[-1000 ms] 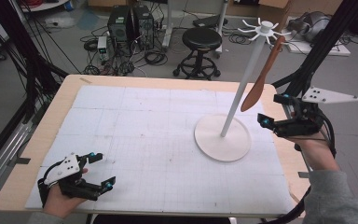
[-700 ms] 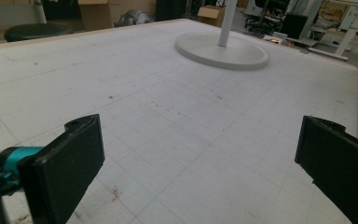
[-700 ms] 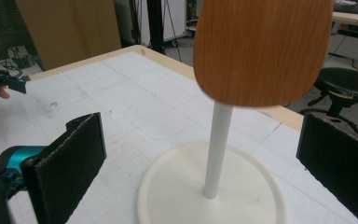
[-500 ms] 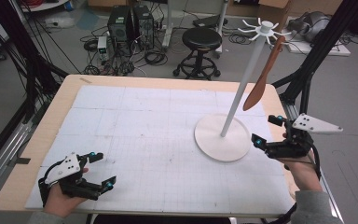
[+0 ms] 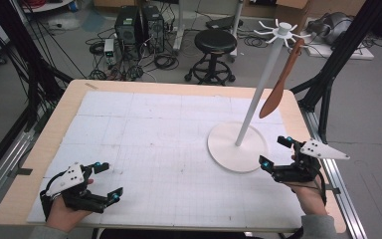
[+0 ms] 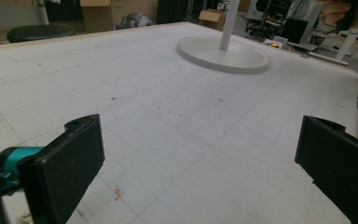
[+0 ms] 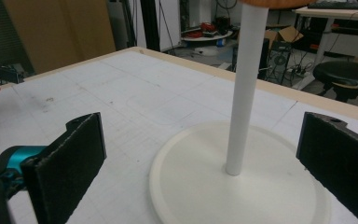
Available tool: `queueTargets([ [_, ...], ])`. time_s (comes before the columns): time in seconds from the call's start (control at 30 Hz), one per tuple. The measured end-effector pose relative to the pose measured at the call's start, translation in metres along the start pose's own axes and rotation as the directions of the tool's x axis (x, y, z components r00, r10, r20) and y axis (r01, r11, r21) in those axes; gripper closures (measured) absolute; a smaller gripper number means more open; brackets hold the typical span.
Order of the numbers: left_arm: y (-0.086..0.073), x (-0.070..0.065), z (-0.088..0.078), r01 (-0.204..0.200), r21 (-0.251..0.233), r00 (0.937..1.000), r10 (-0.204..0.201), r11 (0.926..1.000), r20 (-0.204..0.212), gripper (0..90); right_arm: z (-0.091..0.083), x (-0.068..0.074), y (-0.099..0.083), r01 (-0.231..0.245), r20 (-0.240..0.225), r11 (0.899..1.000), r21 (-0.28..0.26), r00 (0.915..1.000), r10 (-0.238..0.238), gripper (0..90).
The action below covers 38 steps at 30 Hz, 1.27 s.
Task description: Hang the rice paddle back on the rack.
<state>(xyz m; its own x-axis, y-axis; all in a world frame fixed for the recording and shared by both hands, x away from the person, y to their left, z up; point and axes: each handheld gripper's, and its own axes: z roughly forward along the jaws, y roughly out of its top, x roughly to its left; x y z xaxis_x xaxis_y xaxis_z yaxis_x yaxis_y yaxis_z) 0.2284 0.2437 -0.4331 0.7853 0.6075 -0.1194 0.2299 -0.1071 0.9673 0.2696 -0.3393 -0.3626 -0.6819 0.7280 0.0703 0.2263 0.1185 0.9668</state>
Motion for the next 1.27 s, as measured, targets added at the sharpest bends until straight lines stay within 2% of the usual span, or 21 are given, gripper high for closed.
queueTargets([
  [0.17, 0.000, 0.001, -0.001, 0.007, -0.005, 1.0000, -0.007, 1.0000, -0.001, 1.7, 0.005, 0.007, -0.012, -0.008, -0.007, 1.000, -0.004, 0.9999, 0.008, 0.0],
  [0.3, 0.000, 0.001, -0.001, 0.004, -0.006, 1.0000, -0.004, 1.0000, 0.001, 1.7, 0.011, 0.012, -0.019, -0.008, -0.022, 1.000, 0.020, 0.9997, 0.008, 0.0],
  [0.77, 0.001, 0.000, -0.001, 0.005, -0.011, 1.0000, -0.005, 0.9999, 0.003, 1.7, 0.029, 0.030, -0.030, 0.041, -0.094, 0.996, 0.073, 0.9950, -0.034, 0.0],
  [0.87, 0.001, 0.000, -0.001, 0.002, -0.009, 1.0000, -0.002, 1.0000, 0.004, 1.7, 0.032, 0.034, -0.032, 0.041, -0.115, 0.996, 0.081, 0.9929, -0.031, 0.0],
  [0.93, 0.001, 0.000, -0.001, 0.002, -0.009, 1.0000, -0.002, 1.0000, 0.002, 1.7, 0.035, 0.036, -0.034, 0.023, -0.146, 0.996, 0.086, 0.9893, -0.010, 0.0],
  [1.27, 0.000, 0.001, -0.001, -0.004, -0.005, 1.0000, 0.004, 1.0000, 0.001, 1.7, 0.045, 0.040, -0.045, 0.026, -0.172, 0.989, 0.142, 0.9850, -0.001, 0.0],
])
